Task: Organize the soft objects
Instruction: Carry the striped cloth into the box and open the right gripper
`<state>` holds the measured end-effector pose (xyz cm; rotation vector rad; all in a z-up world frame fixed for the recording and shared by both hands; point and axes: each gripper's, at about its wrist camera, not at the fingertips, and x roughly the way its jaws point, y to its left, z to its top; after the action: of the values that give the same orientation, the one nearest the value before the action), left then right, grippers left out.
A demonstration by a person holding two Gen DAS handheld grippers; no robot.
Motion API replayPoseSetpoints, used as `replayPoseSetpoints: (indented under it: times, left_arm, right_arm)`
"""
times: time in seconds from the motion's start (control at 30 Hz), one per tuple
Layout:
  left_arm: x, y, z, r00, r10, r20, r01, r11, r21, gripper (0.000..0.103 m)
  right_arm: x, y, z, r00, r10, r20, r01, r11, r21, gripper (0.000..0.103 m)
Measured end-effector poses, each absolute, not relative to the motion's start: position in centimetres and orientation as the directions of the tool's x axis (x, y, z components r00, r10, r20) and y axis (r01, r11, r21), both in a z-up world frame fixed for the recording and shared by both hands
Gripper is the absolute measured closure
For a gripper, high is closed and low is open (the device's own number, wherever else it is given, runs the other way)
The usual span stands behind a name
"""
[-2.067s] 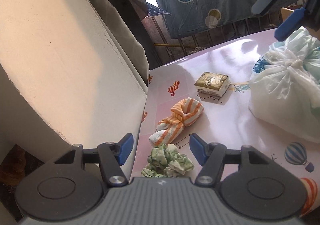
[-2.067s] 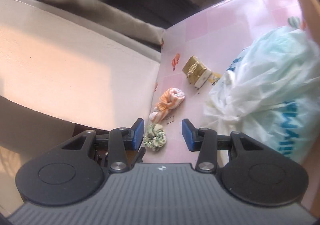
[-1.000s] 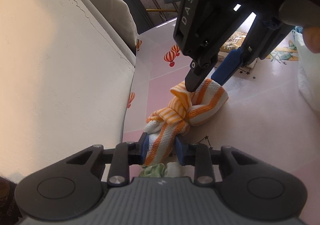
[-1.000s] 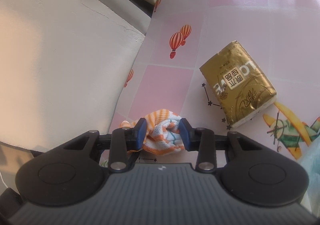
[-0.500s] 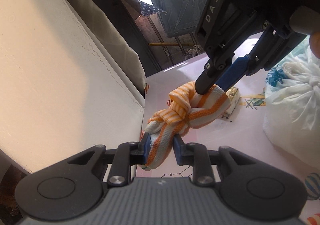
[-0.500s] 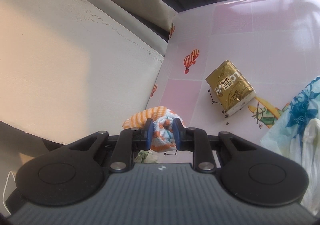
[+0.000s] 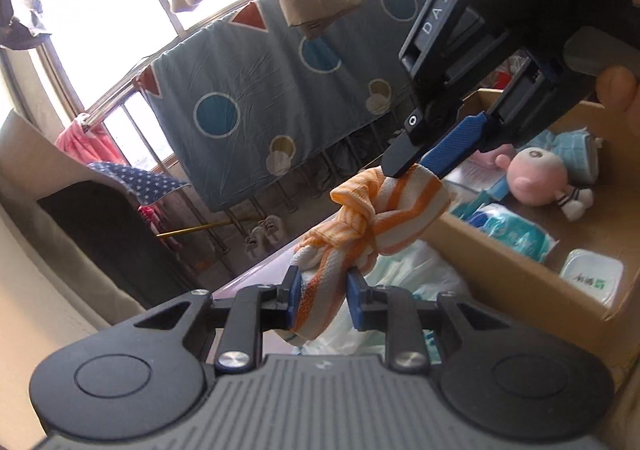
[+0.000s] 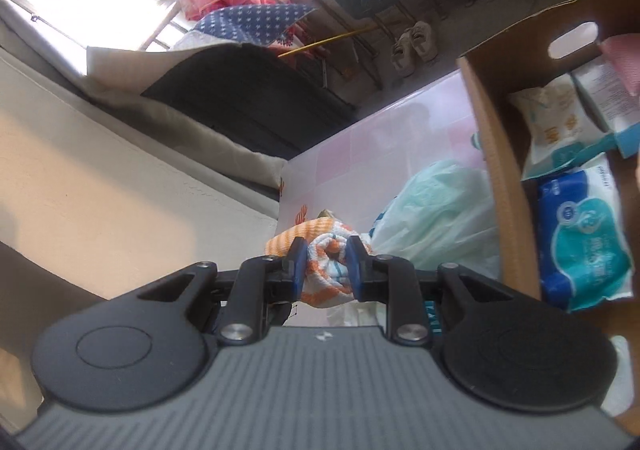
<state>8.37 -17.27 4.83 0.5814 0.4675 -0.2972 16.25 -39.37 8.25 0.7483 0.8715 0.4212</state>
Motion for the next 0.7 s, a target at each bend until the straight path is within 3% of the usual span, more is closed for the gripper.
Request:
replayPoseSetpoints:
  times: [0.13,0.3,0.47,0.6,0.7]
  left_arm:
    - [8.1,-23.2,3.2,0.814,-0.287,-0.505,0.532,0.716,0.451,0.077]
    - [7.4,-29.5,0.3,0.743,-0.387,-0.547,0.658,0.572,0.490,0.076]
    - [9.1,-32.4,-2.3,0.658,-0.392,-0.643,0.730,0.539,0.419,0.069]
    - [9.7,-32.1,-3.0,0.655,-0.384,-0.651,0.730,0.546,0.412,0.059]
    - [9.8,-31.0,-2.2,0.667,-0.366,-0.649,0.716,0.555,0.423,0.058]
  right_arm:
    - [11.3,-47.2,8.2,0.667,0.528,-0.526,0.049,0.673,0.738,0.082]
    - [6.8,-53.7,6.4,0.703,0.434,-0.563,0.155,0.679,0.717,0.081]
    - [5.3,-56.7,2.9,0.681,0.397,-0.615,0.227,0.684,0.693,0.081]
    - [5.5,-57.2,1.2,0.648,0.387,-0.656,0.257,0.700,0.667,0.081]
    - [5.9,-57.3,1.0,0.639,0.386,-0.665,0.254,0.711,0.656,0.081]
